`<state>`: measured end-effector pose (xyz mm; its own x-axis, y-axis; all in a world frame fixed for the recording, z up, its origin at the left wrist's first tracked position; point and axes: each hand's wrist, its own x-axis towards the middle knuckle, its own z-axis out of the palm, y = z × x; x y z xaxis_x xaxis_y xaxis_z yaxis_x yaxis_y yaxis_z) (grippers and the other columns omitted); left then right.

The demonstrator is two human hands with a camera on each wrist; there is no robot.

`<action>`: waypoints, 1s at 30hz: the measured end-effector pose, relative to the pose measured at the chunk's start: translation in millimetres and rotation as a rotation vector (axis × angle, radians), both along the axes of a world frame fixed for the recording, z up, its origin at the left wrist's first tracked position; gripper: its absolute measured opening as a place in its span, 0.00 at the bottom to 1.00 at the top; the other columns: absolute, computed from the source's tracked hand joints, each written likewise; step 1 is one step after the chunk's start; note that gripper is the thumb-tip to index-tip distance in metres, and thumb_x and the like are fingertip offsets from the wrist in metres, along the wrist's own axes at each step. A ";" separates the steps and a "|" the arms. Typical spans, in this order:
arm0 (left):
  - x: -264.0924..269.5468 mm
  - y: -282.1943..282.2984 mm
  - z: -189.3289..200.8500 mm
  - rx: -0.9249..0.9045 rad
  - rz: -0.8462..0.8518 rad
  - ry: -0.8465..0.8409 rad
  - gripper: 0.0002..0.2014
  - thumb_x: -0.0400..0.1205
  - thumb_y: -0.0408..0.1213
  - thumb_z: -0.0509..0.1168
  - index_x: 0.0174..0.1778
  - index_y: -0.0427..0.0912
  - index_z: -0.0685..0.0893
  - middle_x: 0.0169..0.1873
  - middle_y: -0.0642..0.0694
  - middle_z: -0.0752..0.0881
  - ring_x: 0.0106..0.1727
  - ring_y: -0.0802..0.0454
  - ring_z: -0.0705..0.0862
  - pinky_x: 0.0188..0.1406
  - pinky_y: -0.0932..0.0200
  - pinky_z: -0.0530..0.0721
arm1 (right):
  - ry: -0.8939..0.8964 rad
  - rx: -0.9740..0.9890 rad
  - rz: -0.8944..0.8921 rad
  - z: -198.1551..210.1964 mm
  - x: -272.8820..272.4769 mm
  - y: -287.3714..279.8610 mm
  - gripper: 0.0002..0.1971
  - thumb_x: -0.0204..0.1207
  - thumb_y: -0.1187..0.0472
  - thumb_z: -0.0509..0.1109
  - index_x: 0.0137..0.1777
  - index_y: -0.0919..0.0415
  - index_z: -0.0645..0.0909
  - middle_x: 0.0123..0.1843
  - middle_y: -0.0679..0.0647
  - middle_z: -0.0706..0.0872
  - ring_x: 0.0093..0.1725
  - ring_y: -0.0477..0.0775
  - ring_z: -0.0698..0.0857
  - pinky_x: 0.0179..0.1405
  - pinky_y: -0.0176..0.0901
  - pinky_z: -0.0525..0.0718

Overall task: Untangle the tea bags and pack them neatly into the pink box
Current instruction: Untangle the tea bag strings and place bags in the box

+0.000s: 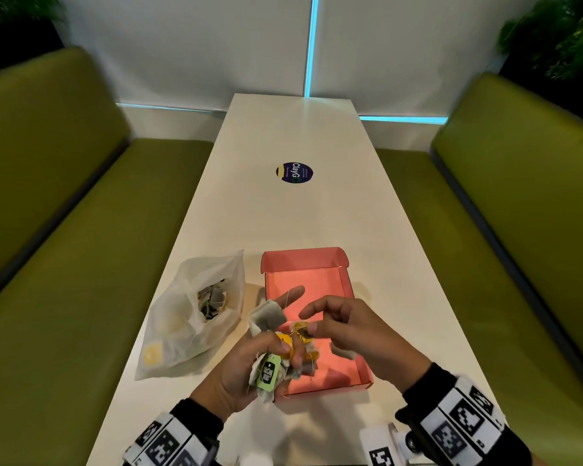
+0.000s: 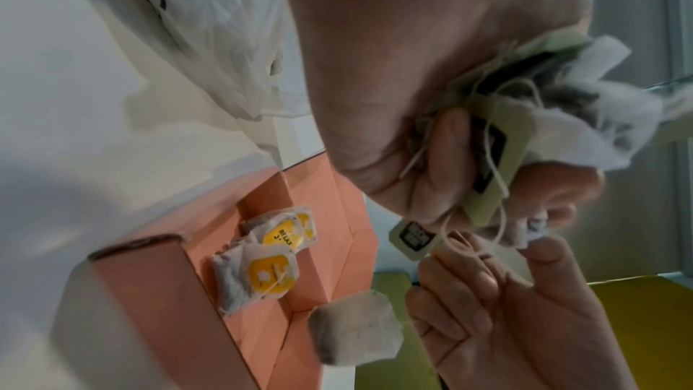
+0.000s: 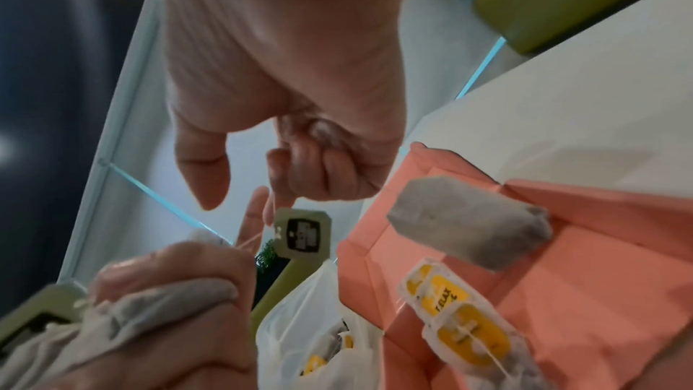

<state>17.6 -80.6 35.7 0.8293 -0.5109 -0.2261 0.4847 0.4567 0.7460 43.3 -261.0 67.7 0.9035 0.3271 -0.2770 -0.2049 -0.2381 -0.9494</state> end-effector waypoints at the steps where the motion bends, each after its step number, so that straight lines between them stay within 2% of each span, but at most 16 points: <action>1: -0.2 -0.2 1.2 0.002 0.001 -0.003 0.49 0.57 0.34 0.70 0.70 0.16 0.55 0.24 0.37 0.78 0.22 0.47 0.78 0.11 0.66 0.74 | -0.001 -0.027 0.007 -0.2 -0.3 0.6 0.05 0.72 0.65 0.74 0.46 0.58 0.86 0.23 0.46 0.65 0.25 0.47 0.68 0.30 0.38 0.71; 3: 0.1 0.8 1.5 -0.014 0.018 0.003 0.50 0.57 0.33 0.70 0.72 0.18 0.53 0.24 0.38 0.78 0.22 0.48 0.77 0.12 0.66 0.74 | -0.011 -0.080 0.005 -2.6 -1.1 2.3 0.04 0.71 0.63 0.76 0.45 0.56 0.86 0.21 0.43 0.64 0.32 0.53 0.68 0.36 0.46 0.74; 5: 1.5 2.5 -0.3 -0.016 0.036 0.009 0.49 0.60 0.34 0.68 0.73 0.18 0.51 0.25 0.38 0.78 0.22 0.49 0.76 0.12 0.66 0.74 | -0.026 -0.098 -0.003 -7.6 -1.5 2.9 0.06 0.69 0.63 0.77 0.44 0.54 0.86 0.19 0.41 0.62 0.28 0.49 0.67 0.35 0.51 0.77; 6: 2.1 3.5 -0.2 -0.008 0.032 0.014 0.47 0.60 0.34 0.67 0.70 0.14 0.54 0.25 0.38 0.78 0.22 0.49 0.76 0.12 0.66 0.74 | -0.047 -0.107 -0.010 -9.6 -1.7 3.1 0.07 0.68 0.64 0.78 0.44 0.53 0.85 0.19 0.41 0.62 0.25 0.45 0.65 0.33 0.50 0.75; 8: 3.9 3.8 0.5 0.009 0.015 0.011 0.34 0.59 0.35 0.68 0.53 0.11 0.69 0.25 0.39 0.78 0.21 0.50 0.75 0.11 0.66 0.74 | -0.098 -0.141 -0.015 -12.4 -2.2 3.2 0.10 0.68 0.65 0.78 0.46 0.54 0.83 0.18 0.41 0.61 0.22 0.42 0.61 0.31 0.41 0.67; 11: 2.3 2.7 6.8 0.033 -0.008 0.007 0.21 0.58 0.35 0.67 0.40 0.21 0.78 0.24 0.40 0.79 0.19 0.50 0.75 0.10 0.66 0.73 | -0.157 -0.173 -0.031 -13.8 -3.0 4.5 0.10 0.70 0.65 0.76 0.49 0.54 0.82 0.16 0.42 0.62 0.21 0.42 0.61 0.26 0.36 0.63; 13: 0.7 1.7 9.9 0.037 -0.030 0.002 0.10 0.57 0.36 0.67 0.27 0.31 0.82 0.23 0.41 0.79 0.19 0.51 0.77 0.09 0.66 0.73 | -0.192 -0.194 -0.073 -13.6 -2.4 4.8 0.07 0.72 0.65 0.74 0.43 0.52 0.83 0.15 0.43 0.64 0.20 0.42 0.63 0.25 0.33 0.65; 14: 0.4 1.3 12.0 0.042 -0.036 -0.005 0.08 0.58 0.36 0.67 0.25 0.34 0.83 0.22 0.41 0.79 0.19 0.52 0.77 0.09 0.66 0.73 | -0.212 -0.213 -0.089 -13.5 -1.7 5.0 0.08 0.73 0.65 0.73 0.40 0.50 0.83 0.15 0.43 0.65 0.20 0.42 0.64 0.24 0.31 0.65; 17: 0.8 0.9 11.0 0.049 -0.021 -0.027 0.07 0.59 0.36 0.66 0.27 0.37 0.86 0.23 0.42 0.80 0.19 0.52 0.76 0.10 0.66 0.74 | -0.286 -0.292 -0.106 -13.3 -0.5 5.8 0.11 0.71 0.64 0.75 0.35 0.45 0.82 0.15 0.43 0.68 0.21 0.42 0.68 0.25 0.30 0.64; 19: 1.4 0.8 10.7 0.039 -0.002 -0.029 0.07 0.59 0.36 0.67 0.28 0.38 0.86 0.24 0.42 0.80 0.20 0.51 0.76 0.10 0.66 0.74 | -0.329 -0.319 -0.121 -11.7 -1.1 5.6 0.12 0.70 0.64 0.76 0.38 0.43 0.81 0.16 0.43 0.69 0.22 0.43 0.68 0.26 0.31 0.64; 21: 1.5 1.6 9.4 0.038 0.017 -0.031 0.07 0.58 0.36 0.67 0.29 0.39 0.86 0.24 0.41 0.79 0.20 0.51 0.75 0.10 0.66 0.73 | -0.326 -0.282 -0.121 -9.7 -2.6 4.6 0.15 0.68 0.64 0.76 0.46 0.44 0.78 0.17 0.44 0.67 0.21 0.43 0.67 0.26 0.32 0.65; 23: 1.9 3.0 8.8 0.055 0.005 -0.049 0.07 0.58 0.37 0.67 0.25 0.37 0.83 0.24 0.42 0.79 0.20 0.52 0.75 0.11 0.67 0.73 | -0.274 -0.207 -0.116 -8.6 -2.9 2.6 0.18 0.68 0.64 0.76 0.51 0.47 0.74 0.19 0.45 0.65 0.22 0.43 0.65 0.29 0.36 0.69; 26: 2.2 3.9 9.1 0.072 -0.027 -0.067 0.08 0.57 0.38 0.68 0.24 0.36 0.83 0.25 0.42 0.80 0.22 0.52 0.75 0.11 0.67 0.73 | -0.211 -0.119 -0.127 -7.5 -1.2 0.3 0.12 0.69 0.65 0.75 0.45 0.52 0.75 0.20 0.44 0.66 0.23 0.44 0.65 0.33 0.41 0.70; 28: 1.8 2.6 10.4 0.060 -0.035 -0.069 0.12 0.57 0.37 0.68 0.34 0.39 0.88 0.26 0.41 0.80 0.24 0.49 0.76 0.12 0.67 0.73 | -0.196 -0.118 -0.134 -6.0 0.2 1.0 0.08 0.70 0.63 0.75 0.37 0.55 0.78 0.20 0.42 0.69 0.24 0.43 0.67 0.33 0.39 0.70; 29: 2.2 2.0 9.5 0.042 -0.026 -0.071 0.20 0.58 0.36 0.68 0.47 0.42 0.88 0.26 0.39 0.81 0.24 0.47 0.77 0.12 0.67 0.74 | -0.189 -0.119 -0.128 -5.6 0.4 1.8 0.08 0.71 0.60 0.75 0.34 0.55 0.80 0.21 0.42 0.72 0.26 0.43 0.69 0.33 0.39 0.71; 30: 2.1 1.4 9.7 0.024 -0.027 -0.086 0.30 0.60 0.34 0.67 0.62 0.48 0.82 0.27 0.37 0.81 0.25 0.46 0.78 0.13 0.66 0.74 | -0.176 -0.113 -0.118 -6.4 0.7 3.0 0.08 0.71 0.57 0.75 0.33 0.56 0.82 0.24 0.45 0.75 0.28 0.44 0.72 0.35 0.41 0.74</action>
